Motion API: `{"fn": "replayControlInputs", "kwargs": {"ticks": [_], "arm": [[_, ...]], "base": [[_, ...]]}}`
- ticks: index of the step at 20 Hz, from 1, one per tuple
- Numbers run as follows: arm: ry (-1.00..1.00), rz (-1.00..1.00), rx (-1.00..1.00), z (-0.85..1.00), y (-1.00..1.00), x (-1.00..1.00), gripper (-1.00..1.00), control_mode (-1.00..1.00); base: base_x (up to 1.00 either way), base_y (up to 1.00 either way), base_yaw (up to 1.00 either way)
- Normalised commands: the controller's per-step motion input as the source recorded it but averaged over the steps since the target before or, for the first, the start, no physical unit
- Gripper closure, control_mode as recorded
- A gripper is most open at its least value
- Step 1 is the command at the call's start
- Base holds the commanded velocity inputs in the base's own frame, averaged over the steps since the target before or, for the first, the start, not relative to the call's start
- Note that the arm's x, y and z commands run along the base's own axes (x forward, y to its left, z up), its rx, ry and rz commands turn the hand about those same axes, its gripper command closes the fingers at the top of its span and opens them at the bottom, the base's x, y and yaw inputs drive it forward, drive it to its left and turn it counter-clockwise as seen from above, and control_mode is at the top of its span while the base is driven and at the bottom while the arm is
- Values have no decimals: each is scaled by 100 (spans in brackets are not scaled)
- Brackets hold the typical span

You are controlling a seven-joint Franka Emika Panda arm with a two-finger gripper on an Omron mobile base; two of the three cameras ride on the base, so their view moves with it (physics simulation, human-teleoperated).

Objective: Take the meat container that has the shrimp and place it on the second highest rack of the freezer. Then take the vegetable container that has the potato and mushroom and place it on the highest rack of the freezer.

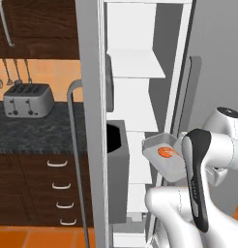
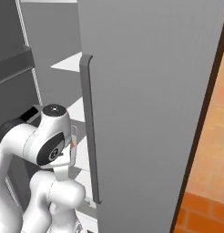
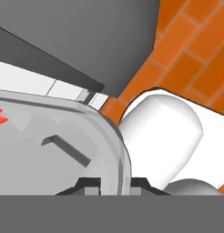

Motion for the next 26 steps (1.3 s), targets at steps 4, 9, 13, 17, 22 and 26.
{"fn": "replayControlInputs", "kwargs": {"ticks": [4,9,13,17,22,26], "arm": [[0,0,0,0,0,0,100,100],[0,0,0,0,0,0,100,100],[0,0,0,0,0,0,100,100],[0,0,0,0,0,0,100,100],[0,0,0,0,0,0,100,100],[0,0,0,0,0,0,100,100]], "base": [[42,0,21],[41,0,13],[20,0,8],[4,0,1],[0,0,0],[0,1,0]]}}
